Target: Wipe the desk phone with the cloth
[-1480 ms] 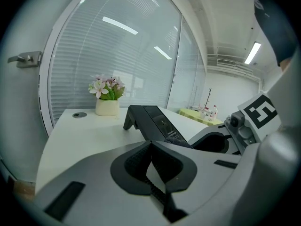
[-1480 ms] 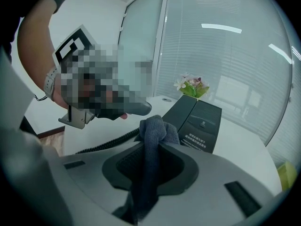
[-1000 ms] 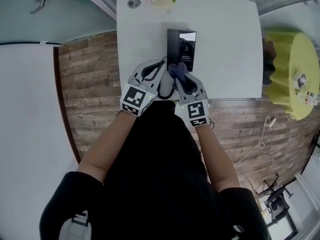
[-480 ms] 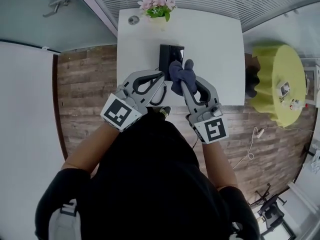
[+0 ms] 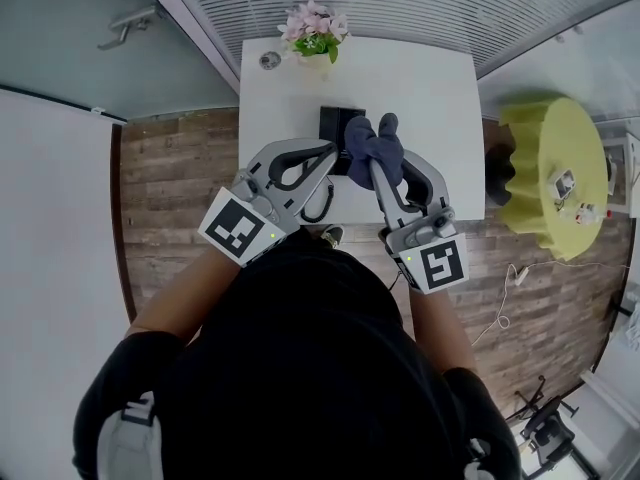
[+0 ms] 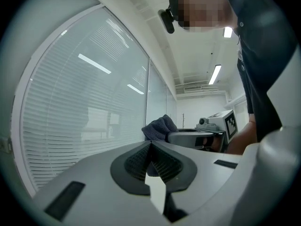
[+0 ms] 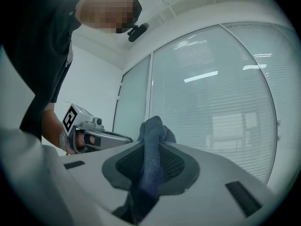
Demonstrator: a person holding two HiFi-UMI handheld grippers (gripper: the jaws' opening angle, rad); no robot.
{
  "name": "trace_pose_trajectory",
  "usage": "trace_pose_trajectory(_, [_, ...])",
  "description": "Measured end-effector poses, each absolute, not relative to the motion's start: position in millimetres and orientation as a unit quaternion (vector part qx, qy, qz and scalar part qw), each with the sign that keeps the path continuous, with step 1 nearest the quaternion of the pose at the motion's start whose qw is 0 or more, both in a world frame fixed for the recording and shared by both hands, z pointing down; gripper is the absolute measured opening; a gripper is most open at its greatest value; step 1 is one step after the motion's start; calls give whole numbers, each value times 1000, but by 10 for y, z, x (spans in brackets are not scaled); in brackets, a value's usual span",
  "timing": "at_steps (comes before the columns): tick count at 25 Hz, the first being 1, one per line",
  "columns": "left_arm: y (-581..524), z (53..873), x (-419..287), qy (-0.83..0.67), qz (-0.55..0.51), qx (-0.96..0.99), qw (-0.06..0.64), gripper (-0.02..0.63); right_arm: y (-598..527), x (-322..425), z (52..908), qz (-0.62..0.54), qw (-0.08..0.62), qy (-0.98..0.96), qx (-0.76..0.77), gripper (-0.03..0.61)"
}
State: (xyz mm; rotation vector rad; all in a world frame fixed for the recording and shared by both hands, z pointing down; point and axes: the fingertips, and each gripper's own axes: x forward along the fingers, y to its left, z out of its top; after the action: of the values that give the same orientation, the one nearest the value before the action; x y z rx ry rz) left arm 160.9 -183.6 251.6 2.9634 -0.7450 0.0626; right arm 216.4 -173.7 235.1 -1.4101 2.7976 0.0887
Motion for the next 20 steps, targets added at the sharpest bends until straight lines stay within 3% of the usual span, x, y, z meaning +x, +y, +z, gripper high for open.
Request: trace_pose_trajectory(20, [-2034, 2471, 1627, -242, 17, 969, 37, 11, -1911, 2242, 2204, 43, 10, 889, -456, 84])
